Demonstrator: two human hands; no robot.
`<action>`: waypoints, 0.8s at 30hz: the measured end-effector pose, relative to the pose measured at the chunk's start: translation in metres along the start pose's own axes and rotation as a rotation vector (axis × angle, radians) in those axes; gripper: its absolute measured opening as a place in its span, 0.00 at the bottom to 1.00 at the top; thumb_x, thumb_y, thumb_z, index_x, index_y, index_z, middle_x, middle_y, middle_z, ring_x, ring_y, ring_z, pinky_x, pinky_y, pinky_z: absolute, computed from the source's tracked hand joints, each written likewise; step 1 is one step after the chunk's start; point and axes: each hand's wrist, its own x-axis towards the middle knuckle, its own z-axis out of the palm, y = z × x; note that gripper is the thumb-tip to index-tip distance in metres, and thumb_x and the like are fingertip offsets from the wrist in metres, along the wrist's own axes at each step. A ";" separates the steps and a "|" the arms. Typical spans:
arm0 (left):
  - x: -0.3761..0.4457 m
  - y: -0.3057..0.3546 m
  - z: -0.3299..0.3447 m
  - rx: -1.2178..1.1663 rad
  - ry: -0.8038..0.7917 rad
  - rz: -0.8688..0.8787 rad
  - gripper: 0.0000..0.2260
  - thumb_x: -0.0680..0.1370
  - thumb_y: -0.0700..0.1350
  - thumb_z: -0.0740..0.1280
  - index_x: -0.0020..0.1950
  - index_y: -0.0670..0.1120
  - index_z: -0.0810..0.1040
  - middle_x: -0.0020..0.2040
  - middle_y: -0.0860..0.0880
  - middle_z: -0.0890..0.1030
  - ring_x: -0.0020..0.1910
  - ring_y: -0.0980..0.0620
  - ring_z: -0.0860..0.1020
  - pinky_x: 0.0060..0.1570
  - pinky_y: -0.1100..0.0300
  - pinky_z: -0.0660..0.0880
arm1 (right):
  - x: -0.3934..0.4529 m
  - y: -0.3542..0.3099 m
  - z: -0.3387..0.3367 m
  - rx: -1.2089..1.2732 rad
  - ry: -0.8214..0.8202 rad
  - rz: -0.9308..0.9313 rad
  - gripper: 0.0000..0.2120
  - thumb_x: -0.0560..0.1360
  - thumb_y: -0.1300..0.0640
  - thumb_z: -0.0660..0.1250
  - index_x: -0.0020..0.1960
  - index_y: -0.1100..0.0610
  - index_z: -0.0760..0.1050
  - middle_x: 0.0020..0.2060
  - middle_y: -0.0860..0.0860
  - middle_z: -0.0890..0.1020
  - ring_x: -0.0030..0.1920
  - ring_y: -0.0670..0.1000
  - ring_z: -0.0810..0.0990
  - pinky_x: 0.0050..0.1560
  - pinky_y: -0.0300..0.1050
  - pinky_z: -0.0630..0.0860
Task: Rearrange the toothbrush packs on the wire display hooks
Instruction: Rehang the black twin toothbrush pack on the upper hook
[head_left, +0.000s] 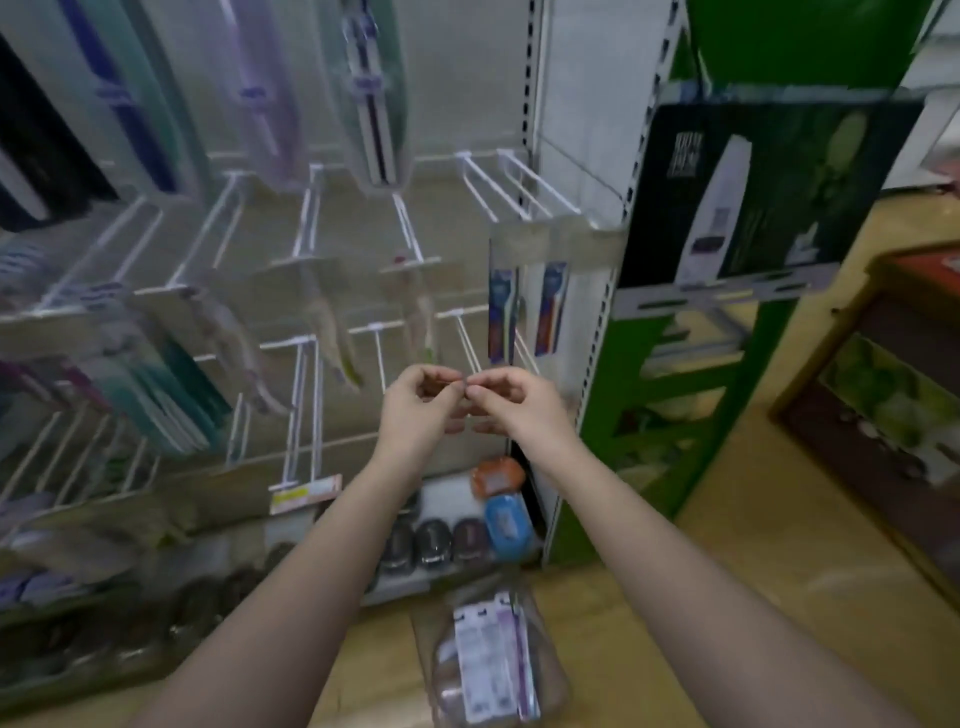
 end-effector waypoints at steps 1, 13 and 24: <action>0.000 -0.014 0.004 0.014 -0.010 -0.029 0.07 0.77 0.36 0.66 0.42 0.46 0.75 0.38 0.45 0.79 0.36 0.50 0.79 0.36 0.57 0.78 | -0.001 0.014 -0.003 -0.001 0.019 0.021 0.08 0.75 0.67 0.65 0.54 0.68 0.77 0.42 0.57 0.80 0.39 0.47 0.79 0.35 0.33 0.79; -0.005 -0.167 0.037 0.081 -0.166 -0.317 0.03 0.77 0.34 0.65 0.47 0.42 0.76 0.39 0.42 0.79 0.34 0.49 0.80 0.30 0.62 0.78 | -0.015 0.191 -0.012 0.054 0.233 0.295 0.07 0.74 0.63 0.68 0.42 0.52 0.78 0.41 0.57 0.82 0.40 0.49 0.83 0.41 0.44 0.81; -0.020 -0.333 0.044 0.111 -0.306 -0.526 0.05 0.77 0.34 0.64 0.48 0.43 0.76 0.39 0.47 0.79 0.33 0.56 0.78 0.35 0.63 0.77 | -0.042 0.368 -0.016 0.151 0.377 0.540 0.04 0.76 0.61 0.67 0.49 0.60 0.77 0.42 0.55 0.81 0.41 0.49 0.81 0.39 0.38 0.78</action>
